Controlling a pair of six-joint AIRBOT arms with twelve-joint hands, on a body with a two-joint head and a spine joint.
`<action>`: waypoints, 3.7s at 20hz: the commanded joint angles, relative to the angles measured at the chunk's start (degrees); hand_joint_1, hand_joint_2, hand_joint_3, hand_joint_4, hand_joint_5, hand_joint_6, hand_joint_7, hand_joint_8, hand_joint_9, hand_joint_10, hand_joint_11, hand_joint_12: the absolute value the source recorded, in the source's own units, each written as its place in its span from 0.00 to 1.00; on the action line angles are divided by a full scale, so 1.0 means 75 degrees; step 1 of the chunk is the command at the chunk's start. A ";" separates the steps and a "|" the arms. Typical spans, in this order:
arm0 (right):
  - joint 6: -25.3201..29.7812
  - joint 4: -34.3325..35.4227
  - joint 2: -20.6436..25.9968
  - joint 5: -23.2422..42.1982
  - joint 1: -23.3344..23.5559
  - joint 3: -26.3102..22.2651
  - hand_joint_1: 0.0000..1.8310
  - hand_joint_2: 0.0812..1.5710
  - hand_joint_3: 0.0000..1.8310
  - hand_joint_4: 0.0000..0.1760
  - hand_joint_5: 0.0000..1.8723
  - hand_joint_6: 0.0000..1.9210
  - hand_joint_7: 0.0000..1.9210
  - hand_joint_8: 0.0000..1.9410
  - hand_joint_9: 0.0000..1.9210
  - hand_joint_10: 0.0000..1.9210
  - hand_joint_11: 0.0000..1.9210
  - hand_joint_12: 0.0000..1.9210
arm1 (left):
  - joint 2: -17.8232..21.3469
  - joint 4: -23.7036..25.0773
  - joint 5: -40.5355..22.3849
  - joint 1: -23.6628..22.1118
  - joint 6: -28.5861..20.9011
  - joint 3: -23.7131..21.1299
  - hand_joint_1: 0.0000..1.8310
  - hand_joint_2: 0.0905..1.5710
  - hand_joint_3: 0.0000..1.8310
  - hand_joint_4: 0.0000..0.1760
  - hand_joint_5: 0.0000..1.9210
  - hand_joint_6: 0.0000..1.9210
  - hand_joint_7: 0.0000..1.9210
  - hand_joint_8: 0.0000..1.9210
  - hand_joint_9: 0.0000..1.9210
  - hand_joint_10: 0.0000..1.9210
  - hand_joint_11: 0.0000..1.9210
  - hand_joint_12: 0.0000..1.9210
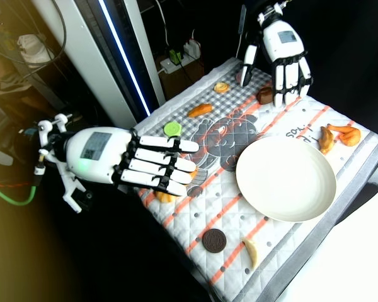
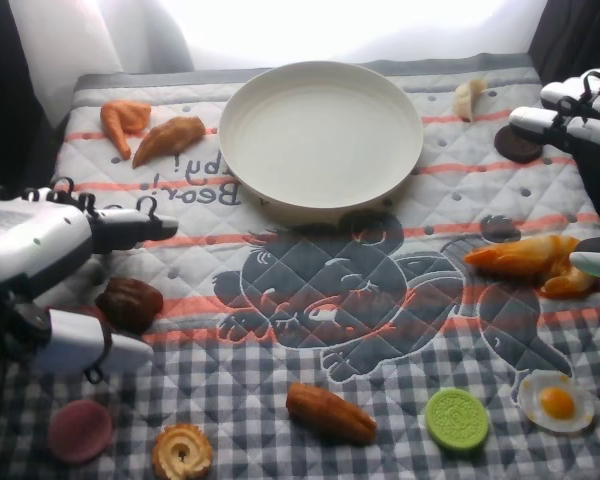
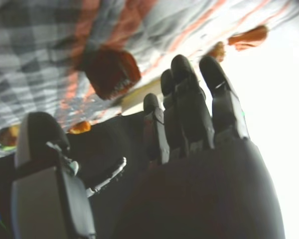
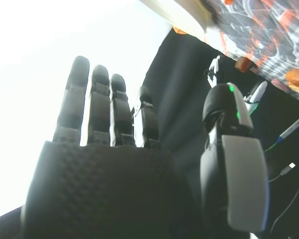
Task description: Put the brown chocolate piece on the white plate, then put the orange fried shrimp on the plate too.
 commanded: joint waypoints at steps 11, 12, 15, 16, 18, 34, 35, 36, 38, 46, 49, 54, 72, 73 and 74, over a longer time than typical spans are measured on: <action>0.0015 0.0156 0.0039 0.0933 -0.0004 -0.0043 0.29 0.72 0.00 0.72 0.04 0.00 0.10 0.00 0.13 0.00 0.11 0.08 | -0.0304 -0.0149 -0.0475 -0.0167 0.0012 0.0252 0.59 0.57 0.00 0.00 0.49 0.00 0.55 0.01 0.50 0.02 0.13 0.41; 0.0015 0.0156 0.0039 0.0933 -0.0010 -0.0044 0.28 0.72 0.00 0.73 0.04 0.00 0.11 0.00 0.14 0.00 0.13 0.07 | -0.0322 -0.0167 -0.0489 -0.0167 0.0012 0.0255 0.59 0.56 0.00 0.00 0.50 0.01 0.55 0.02 0.51 0.03 0.14 0.41; 0.0016 0.0160 0.0039 0.0933 -0.0026 -0.0048 0.26 0.72 0.00 0.77 0.05 0.00 0.12 0.00 0.15 0.00 0.13 0.07 | -0.0360 -0.0179 -0.0484 -0.0167 0.0011 0.0258 0.61 0.52 0.00 0.00 0.50 0.00 0.57 0.02 0.55 0.05 0.14 0.44; 0.0016 0.0161 0.0039 0.0934 -0.0029 -0.0051 0.30 0.72 0.00 0.67 0.06 0.00 0.12 0.00 0.14 0.00 0.12 0.06 | -0.0382 -0.0186 -0.0499 -0.0167 0.0010 0.0258 0.60 0.52 0.00 0.00 0.51 0.00 0.57 0.02 0.54 0.05 0.13 0.46; 0.0020 0.0163 0.0039 0.0934 -0.0033 -0.0055 0.30 0.72 0.00 0.69 0.06 0.00 0.12 0.00 0.14 0.00 0.13 0.06 | -0.0429 -0.0197 -0.0511 -0.0190 0.0009 0.0272 0.62 0.60 0.00 0.06 0.63 0.21 0.61 0.05 0.55 0.08 0.10 0.51; 0.0024 0.0201 -0.0016 0.0937 -0.0066 0.0014 0.31 0.73 0.00 0.64 0.06 0.00 0.11 0.00 0.13 0.00 0.14 0.03 | -0.1830 0.0063 0.0102 -0.2716 -0.0053 0.1925 0.70 0.64 0.00 0.00 0.57 0.34 0.64 0.40 0.50 0.36 0.17 0.35; 0.0024 0.0201 -0.0041 0.0941 -0.0065 0.0040 0.32 0.73 0.00 0.62 0.06 0.00 0.11 0.00 0.13 0.00 0.13 0.03 | -0.1991 0.0077 0.0275 -0.2854 -0.0053 0.2116 0.70 0.64 0.00 0.00 0.58 0.32 0.63 0.43 0.49 0.42 0.16 0.49; 0.0024 0.0201 -0.0091 0.0949 -0.0064 0.0073 0.31 0.72 0.00 0.63 0.06 0.00 0.12 0.00 0.14 0.00 0.14 0.03 | -0.2209 0.0090 0.0496 -0.3030 -0.0053 0.2356 0.70 0.64 0.00 0.00 0.60 0.28 0.60 0.48 0.45 0.49 0.14 0.62; 0.0024 0.0202 -0.0153 0.0951 -0.0049 0.0113 0.30 0.73 0.00 0.64 0.06 0.00 0.12 0.00 0.14 0.00 0.15 0.03 | -0.2554 -0.0031 0.0831 -0.3245 -0.0053 0.2780 0.64 0.65 0.00 0.00 0.58 0.39 0.50 0.57 0.38 0.63 0.13 0.76; 0.0024 0.0296 -0.0384 0.0952 0.0023 0.0274 0.36 0.73 0.00 0.58 0.09 0.01 0.15 0.01 0.16 0.00 0.16 0.04 | -0.3130 -0.0624 0.1317 -0.3465 -0.0059 0.3594 0.46 0.50 0.00 1.00 0.06 0.00 0.08 0.00 0.14 0.00 0.00 0.45; 0.0024 0.0313 -0.0468 0.0926 0.0105 0.0334 0.35 0.72 0.00 0.52 0.11 0.01 0.16 0.00 0.16 0.00 0.14 0.03 | -0.2810 -0.0141 0.0631 -0.3177 -0.0774 0.3061 0.43 0.50 0.00 1.00 0.00 0.00 0.00 0.00 0.08 0.00 0.00 0.36; 0.0024 0.0445 -0.0680 0.0517 0.0127 0.0492 0.38 0.69 0.00 0.57 0.17 0.00 0.19 0.00 0.19 0.00 0.09 0.23 | -0.1833 0.1388 -0.1009 -0.2413 -0.3421 0.1883 0.44 0.52 0.00 1.00 0.02 0.00 0.00 0.00 0.04 0.00 0.00 0.22; 0.0023 0.0477 -0.1431 -0.0819 0.0443 0.1041 0.67 0.72 0.00 0.00 0.47 0.56 0.48 0.59 0.44 0.65 0.39 0.82 | -0.0554 0.2730 -0.2571 -0.1449 -0.5144 0.0514 0.44 0.48 0.00 0.93 0.05 0.00 0.03 0.00 0.06 0.00 0.00 0.29; 0.0023 0.0435 -0.1444 -0.0819 0.0478 0.1043 0.66 0.72 0.00 0.12 0.48 0.57 0.48 0.58 0.44 0.63 0.40 0.81 | -0.0555 0.2730 -0.2572 -0.1446 -0.5144 0.0511 0.45 0.48 0.00 0.94 0.05 0.00 0.03 0.00 0.06 0.00 0.00 0.28; 0.0023 0.0408 -0.1450 -0.0819 0.0502 0.1044 0.66 0.72 0.00 0.12 0.48 0.57 0.48 0.58 0.44 0.63 0.40 0.81 | -0.0557 0.2730 -0.2574 -0.1446 -0.5144 0.0510 0.45 0.48 0.00 0.94 0.05 0.00 0.03 0.00 0.06 0.00 0.00 0.28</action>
